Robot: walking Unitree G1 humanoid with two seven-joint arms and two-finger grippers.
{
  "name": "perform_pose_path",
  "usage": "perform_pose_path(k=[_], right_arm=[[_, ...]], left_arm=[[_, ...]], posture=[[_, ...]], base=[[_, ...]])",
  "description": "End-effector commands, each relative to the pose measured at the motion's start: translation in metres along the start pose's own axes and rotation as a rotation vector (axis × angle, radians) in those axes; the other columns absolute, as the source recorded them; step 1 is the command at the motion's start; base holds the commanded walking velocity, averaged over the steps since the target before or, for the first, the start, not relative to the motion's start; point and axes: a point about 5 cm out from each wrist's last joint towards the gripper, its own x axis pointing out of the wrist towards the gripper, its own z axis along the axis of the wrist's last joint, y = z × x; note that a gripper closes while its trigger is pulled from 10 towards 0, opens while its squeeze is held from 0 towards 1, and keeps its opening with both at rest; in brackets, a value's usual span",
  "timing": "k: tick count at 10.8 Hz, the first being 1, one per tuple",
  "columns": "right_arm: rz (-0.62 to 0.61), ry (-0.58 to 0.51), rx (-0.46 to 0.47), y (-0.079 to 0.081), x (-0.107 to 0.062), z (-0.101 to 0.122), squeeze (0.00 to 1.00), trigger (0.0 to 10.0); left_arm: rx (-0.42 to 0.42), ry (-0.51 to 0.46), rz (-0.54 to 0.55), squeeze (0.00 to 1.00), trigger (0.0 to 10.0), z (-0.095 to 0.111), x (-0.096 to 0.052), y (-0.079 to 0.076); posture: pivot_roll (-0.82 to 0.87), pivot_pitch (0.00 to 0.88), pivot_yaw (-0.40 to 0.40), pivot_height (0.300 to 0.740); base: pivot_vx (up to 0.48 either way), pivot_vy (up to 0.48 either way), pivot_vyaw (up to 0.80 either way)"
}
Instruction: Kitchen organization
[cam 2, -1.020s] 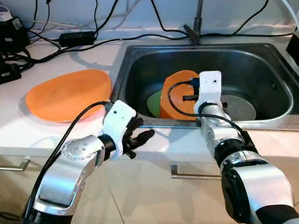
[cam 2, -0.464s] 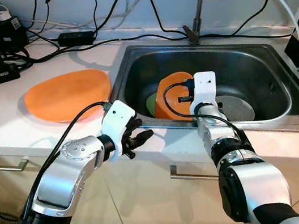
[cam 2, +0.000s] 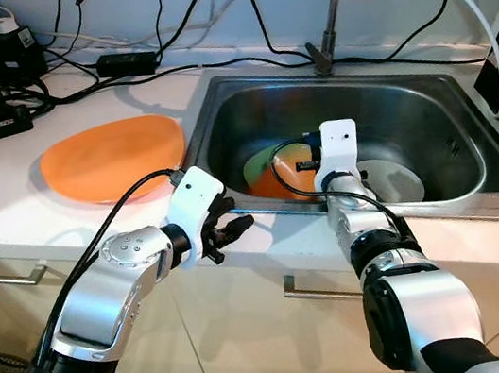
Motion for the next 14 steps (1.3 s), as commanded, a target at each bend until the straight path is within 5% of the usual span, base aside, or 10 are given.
perform_pose_path(k=[1,2,3,6,7,9,10,14], right_arm=[[0.029,0.063,0.001,0.006,-0.002,-0.013,1.0,10.0],[0.031,0.06,-0.009,0.007,-0.002,-0.012,0.75,10.0],[0.033,0.059,-0.009,0.008,-0.002,-0.012,0.0,10.0],[0.05,0.029,0.025,0.012,-0.002,-0.009,0.0,10.0],[0.076,-0.037,0.074,0.017,-0.001,0.003,0.0,10.0],[0.095,-0.114,0.132,0.02,0.0,0.015,0.0,10.0],[0.11,-0.165,0.184,0.022,-0.001,0.022,0.0,10.0],[0.136,-0.179,0.291,0.028,-0.009,0.01,0.0,10.0]], left_arm=[[0.001,-0.009,0.003,0.0,10.0,0.003,-0.001,-0.001],[-0.001,-0.01,0.004,0.0,10.0,0.003,-0.001,0.0],[-0.001,-0.01,0.006,0.0,10.0,0.003,-0.001,0.0],[0.08,-0.15,0.109,0.0,10.0,0.02,-0.002,0.01],[0.273,-0.187,0.248,0.0,10.0,0.032,-0.007,0.022],[0.463,-0.213,0.332,0.0,10.0,0.036,-0.016,0.03],[0.583,-0.18,0.379,0.0,10.0,0.024,-0.025,0.036],[0.852,0.054,0.424,0.0,10.0,-0.009,-0.054,0.052]], posture=[[0.3,0.03,-0.071,0.74],[0.3,0.03,-0.071,0.74],[0.3,0.03,-0.071,0.74],[0.3,0.027,-0.071,0.74],[0.29,0.026,-0.069,0.74],[0.28,0.028,-0.063,0.74],[0.28,0.03,-0.06,0.74],[0.29,0.021,-0.059,0.74]], base=[[0.0,0.0,0.0],[0.0,0.0,0.0],[0.0,0.0,0.0],[0.0,0.0,0.0],[0.0,0.0,0.0],[0.0,0.0,0.0],[0.0,0.0,0.0],[0.0,0.0,0.0]])
